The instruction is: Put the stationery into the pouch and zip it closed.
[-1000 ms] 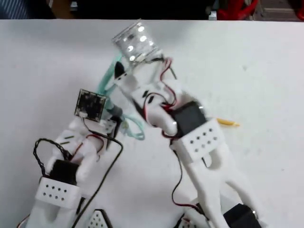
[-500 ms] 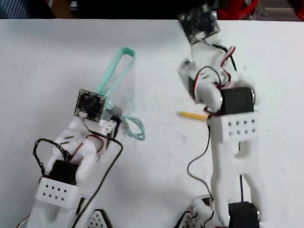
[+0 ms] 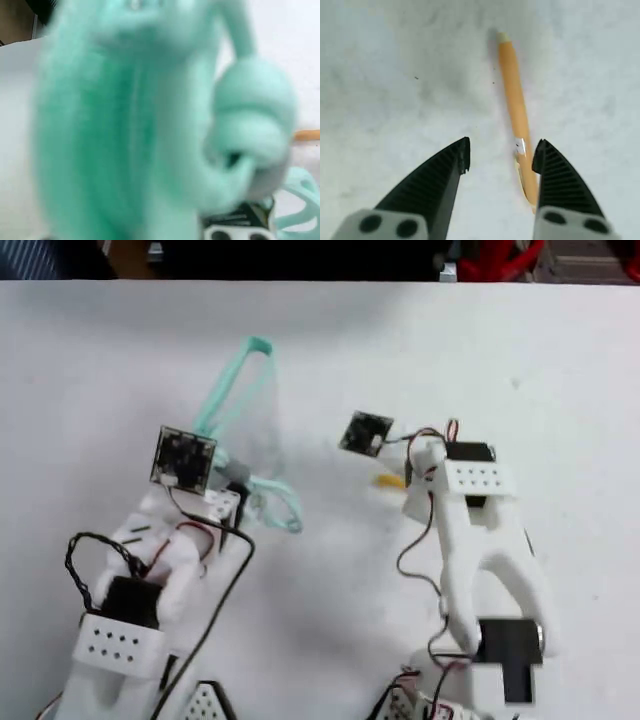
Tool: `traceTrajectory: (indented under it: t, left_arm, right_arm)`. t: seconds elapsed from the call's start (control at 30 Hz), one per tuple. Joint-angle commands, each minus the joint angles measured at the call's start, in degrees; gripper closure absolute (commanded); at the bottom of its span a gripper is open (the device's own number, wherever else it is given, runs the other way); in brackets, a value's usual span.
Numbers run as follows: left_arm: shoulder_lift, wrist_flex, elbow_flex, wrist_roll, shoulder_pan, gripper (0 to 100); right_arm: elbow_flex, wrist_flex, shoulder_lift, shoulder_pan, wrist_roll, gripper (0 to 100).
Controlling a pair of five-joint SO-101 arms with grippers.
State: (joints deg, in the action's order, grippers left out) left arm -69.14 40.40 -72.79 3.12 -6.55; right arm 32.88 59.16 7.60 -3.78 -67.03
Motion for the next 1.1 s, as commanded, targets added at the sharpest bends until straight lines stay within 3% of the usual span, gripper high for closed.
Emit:
traceTrajectory:
  t: [0.0, 0.4, 0.5, 0.63, 0.7, 0.9, 1.07]
  left_arm:
    - [-0.9, -1.8, 0.4, -0.2, 0.6, 84]
    - [-0.9, -1.8, 0.4, -0.2, 0.5, 84]
    - [-0.9, -1.8, 0.4, -0.2, 0.5, 84]
    - [-0.9, -1.8, 0.4, -0.2, 0.5, 84]
    - [-0.9, -1.8, 0.4, -0.2, 0.5, 84]
    - [-0.9, -1.8, 0.4, -0.2, 0.5, 84]
    - [-0.9, -1.8, 0.4, -0.2, 0.5, 84]
  right_arm:
    - [-6.2, -0.7, -5.8, 0.4, -1.3, 79.4]
    - [-15.3, -1.0, -22.0, -0.7, -5.8, 79.9]
    - [-16.3, -1.0, -24.7, -0.8, -7.7, 84.5]
    - [-17.4, -1.0, -25.4, -0.8, -9.5, 98.5]
    - [-17.9, -0.8, -25.4, -0.5, -9.2, 97.2]
    - [-17.8, -0.6, -18.1, 0.0, -8.7, 98.0]
    - [-17.8, -0.7, -4.1, 2.2, 0.4, 98.1]
